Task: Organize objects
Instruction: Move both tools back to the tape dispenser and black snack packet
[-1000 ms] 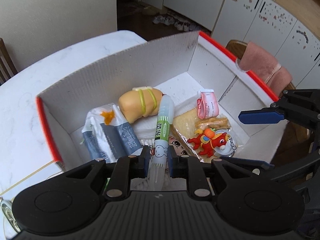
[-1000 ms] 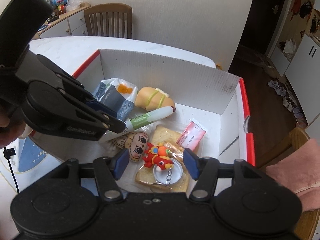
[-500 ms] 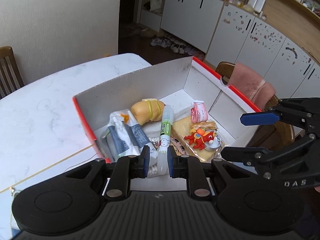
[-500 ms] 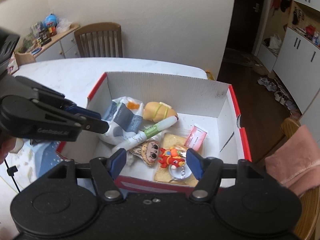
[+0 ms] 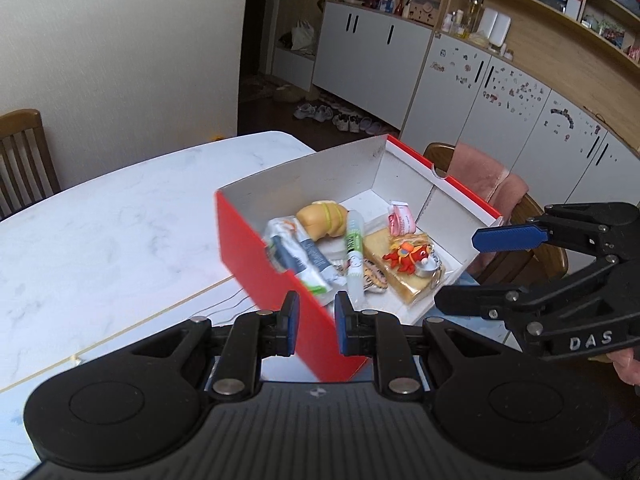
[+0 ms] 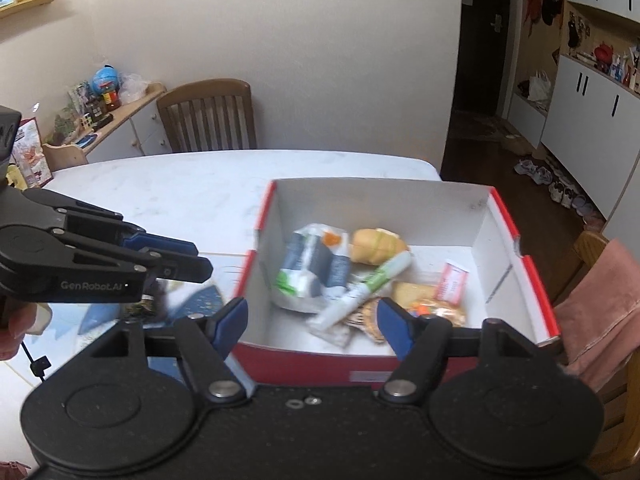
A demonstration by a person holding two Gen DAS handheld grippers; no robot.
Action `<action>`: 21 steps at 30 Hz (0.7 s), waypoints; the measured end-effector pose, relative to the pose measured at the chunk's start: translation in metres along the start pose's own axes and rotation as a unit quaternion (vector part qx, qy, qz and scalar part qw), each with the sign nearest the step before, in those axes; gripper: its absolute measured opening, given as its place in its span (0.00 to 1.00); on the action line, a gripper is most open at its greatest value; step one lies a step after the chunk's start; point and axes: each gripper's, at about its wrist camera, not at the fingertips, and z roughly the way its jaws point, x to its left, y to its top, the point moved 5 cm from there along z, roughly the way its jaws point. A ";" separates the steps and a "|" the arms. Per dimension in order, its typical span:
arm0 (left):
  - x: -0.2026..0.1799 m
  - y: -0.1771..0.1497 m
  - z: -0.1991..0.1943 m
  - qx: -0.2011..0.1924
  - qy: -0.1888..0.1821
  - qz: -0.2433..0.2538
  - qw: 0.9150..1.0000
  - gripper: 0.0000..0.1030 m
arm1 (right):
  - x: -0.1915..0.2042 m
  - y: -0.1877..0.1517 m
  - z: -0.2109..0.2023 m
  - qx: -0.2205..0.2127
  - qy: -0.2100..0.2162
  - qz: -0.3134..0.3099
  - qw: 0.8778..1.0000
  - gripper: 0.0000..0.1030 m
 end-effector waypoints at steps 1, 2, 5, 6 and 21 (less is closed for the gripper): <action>0.004 -0.003 -0.005 -0.001 0.001 -0.001 1.000 0.16 | 0.007 -0.001 -0.001 -0.002 0.001 -0.001 1.000 0.72; 0.008 -0.005 -0.009 -0.003 0.002 -0.001 1.000 0.16 | 0.014 -0.001 -0.002 -0.003 0.002 -0.003 1.000 0.72; 0.020 -0.014 -0.019 -0.007 0.005 0.000 1.000 0.16 | 0.033 -0.002 -0.002 -0.005 0.004 -0.007 1.000 0.73; 0.024 -0.017 -0.022 -0.008 0.005 0.001 1.000 0.16 | 0.040 -0.003 -0.002 -0.006 0.005 -0.008 1.000 0.74; 0.091 -0.058 -0.068 -0.030 0.023 -0.024 0.999 0.52 | 0.123 -0.018 0.014 -0.002 0.019 -0.025 0.999 0.86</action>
